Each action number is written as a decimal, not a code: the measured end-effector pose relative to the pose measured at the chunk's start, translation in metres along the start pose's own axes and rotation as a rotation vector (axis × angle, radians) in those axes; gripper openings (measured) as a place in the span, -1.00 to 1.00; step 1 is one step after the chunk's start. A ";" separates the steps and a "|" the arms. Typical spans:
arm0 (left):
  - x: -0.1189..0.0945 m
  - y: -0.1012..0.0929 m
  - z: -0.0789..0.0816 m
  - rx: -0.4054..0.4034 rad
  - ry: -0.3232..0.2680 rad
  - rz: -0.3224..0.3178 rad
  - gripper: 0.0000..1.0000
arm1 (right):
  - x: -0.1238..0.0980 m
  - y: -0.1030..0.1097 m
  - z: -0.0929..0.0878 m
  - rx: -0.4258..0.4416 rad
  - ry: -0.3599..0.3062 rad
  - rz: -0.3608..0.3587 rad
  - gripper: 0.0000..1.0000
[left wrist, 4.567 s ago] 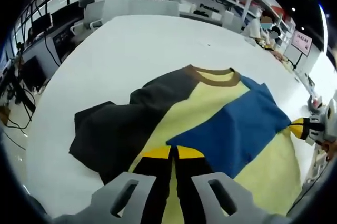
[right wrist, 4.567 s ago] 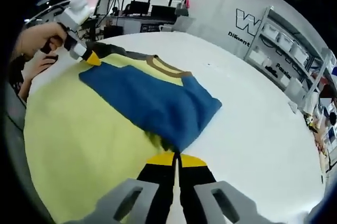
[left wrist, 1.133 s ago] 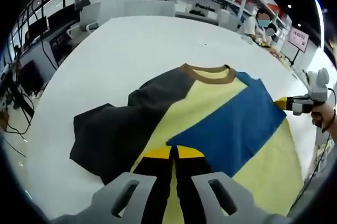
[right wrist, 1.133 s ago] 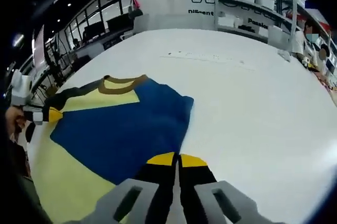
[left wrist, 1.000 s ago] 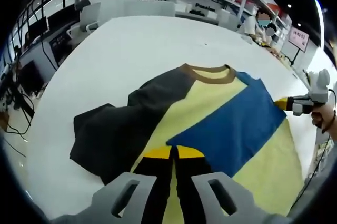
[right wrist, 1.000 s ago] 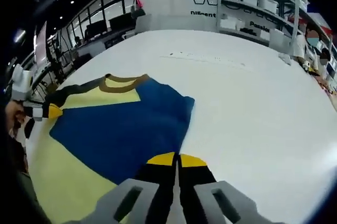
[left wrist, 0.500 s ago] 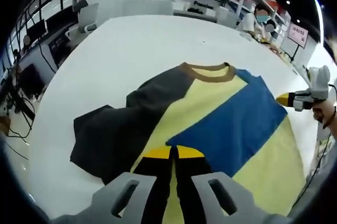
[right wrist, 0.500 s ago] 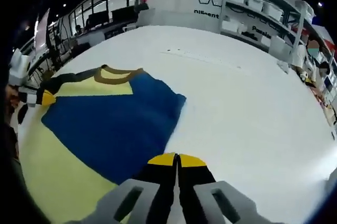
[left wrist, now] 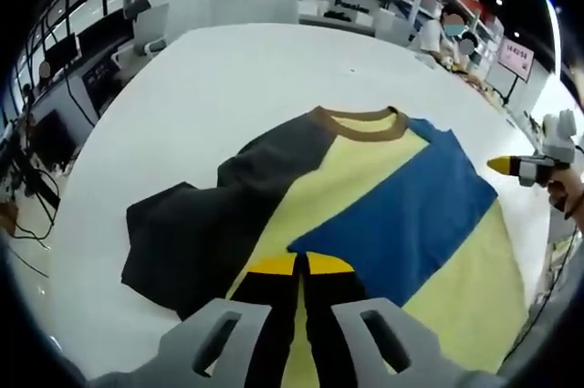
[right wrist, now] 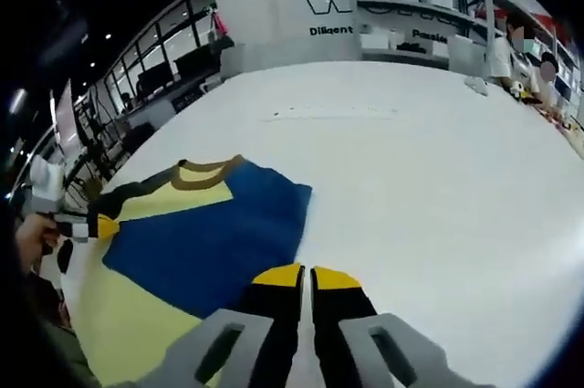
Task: Fold the garment on the visible template until the final outline fits inside the template.
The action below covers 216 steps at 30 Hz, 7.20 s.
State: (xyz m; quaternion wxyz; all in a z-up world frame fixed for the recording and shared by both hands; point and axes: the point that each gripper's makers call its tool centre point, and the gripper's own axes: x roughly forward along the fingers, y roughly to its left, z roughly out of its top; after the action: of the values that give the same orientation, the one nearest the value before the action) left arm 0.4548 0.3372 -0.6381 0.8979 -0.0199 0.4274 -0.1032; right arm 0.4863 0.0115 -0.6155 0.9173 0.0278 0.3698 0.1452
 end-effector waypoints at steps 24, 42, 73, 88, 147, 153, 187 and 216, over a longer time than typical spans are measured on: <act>0.000 0.000 0.000 -0.011 -0.001 -0.002 -0.99 | 0.002 0.045 -0.036 0.007 0.075 -0.011 -0.59; 0.001 -0.006 0.001 -0.016 0.001 -0.023 -1.00 | 0.002 0.033 -0.034 -0.084 0.089 -0.045 -1.00; 0.020 -0.082 0.006 0.001 -0.015 -0.159 -0.99 | -0.019 -0.046 -0.037 -0.100 0.121 -0.166 -1.00; 0.025 -0.110 0.007 0.030 -0.023 -0.197 -0.99 | -0.029 -0.074 -0.041 -0.090 0.123 -0.212 -1.00; -0.016 -0.093 0.032 -0.041 -0.189 -0.150 0.54 | -0.078 -0.022 0.000 -0.033 -0.163 -0.085 0.52; -0.023 -0.084 0.028 -0.080 -0.177 -0.155 0.64 | -0.087 -0.011 -0.002 0.013 -0.172 -0.038 0.74; -0.006 -0.027 0.002 -0.312 -0.144 -0.183 -0.53 | -0.109 -0.011 -0.028 0.066 -0.140 -0.048 0.53; -0.025 -0.097 0.066 -0.017 -0.239 -0.208 -1.00 | -0.106 0.007 -0.036 0.070 -0.106 0.019 0.32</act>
State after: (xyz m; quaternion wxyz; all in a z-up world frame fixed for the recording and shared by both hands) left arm 0.4743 0.2439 -0.5650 0.9267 -0.0839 0.3139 -0.1888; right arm 0.3877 -0.0144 -0.5697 0.9327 0.0709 0.3251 0.1392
